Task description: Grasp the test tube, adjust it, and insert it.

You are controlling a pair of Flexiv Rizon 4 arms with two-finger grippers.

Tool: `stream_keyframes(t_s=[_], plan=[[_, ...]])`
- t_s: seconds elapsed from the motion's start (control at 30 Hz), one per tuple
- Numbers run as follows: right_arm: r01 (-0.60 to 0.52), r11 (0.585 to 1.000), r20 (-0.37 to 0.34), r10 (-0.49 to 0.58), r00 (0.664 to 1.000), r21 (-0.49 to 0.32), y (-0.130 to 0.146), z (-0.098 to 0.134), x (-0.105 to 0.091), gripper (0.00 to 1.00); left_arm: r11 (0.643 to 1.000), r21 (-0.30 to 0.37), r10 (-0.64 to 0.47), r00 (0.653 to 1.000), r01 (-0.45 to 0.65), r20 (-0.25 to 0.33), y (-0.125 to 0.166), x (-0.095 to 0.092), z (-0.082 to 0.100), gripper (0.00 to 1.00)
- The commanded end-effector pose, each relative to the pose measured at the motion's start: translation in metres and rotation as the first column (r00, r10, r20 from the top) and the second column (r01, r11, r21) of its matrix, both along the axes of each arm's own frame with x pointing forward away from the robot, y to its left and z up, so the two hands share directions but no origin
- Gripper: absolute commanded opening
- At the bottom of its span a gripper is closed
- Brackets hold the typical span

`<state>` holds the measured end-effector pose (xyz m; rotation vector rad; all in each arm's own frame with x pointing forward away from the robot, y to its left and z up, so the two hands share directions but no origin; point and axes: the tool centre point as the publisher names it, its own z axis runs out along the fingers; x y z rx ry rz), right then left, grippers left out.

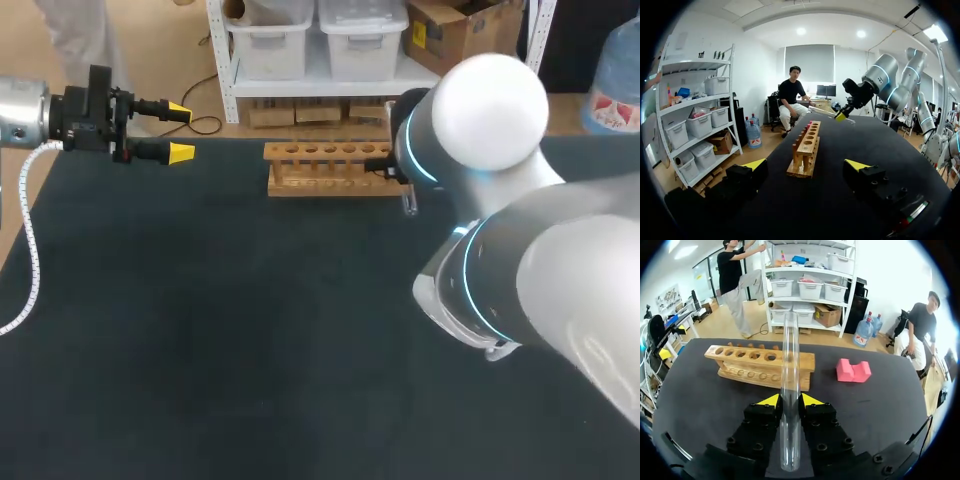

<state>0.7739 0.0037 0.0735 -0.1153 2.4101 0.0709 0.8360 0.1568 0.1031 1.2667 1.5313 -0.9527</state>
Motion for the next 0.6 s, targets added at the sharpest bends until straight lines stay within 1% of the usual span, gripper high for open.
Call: stream_keyframes(t_s=[0.03, 0.3, 0.6], plan=[[-0.026, 0.999, -0.022, 0.027, 0.999, 0.023, 0.005, -0.005, 0.012, 0.0, 1.0, -0.002, -0.001, 1.0, 0.001, 0.002, 0.0, 0.001, -0.001, 1.0], [-0.04, 0.998, -0.042, 0.043, 0.998, 0.058, 0.014, -0.014, 0.021, 0.0, 1.0, -0.002, -0.001, 1.0, 0.001, 0.002, 0.0, 0.001, -0.001, 1.0], [-0.046, 0.997, -0.05, 0.049, 0.998, 0.067, 0.02, -0.018, 0.028, 0.0, 1.0, -0.002, -0.001, 1.0, 0.001, 0.002, 0.0, 0.001, -0.001, 1.0]])
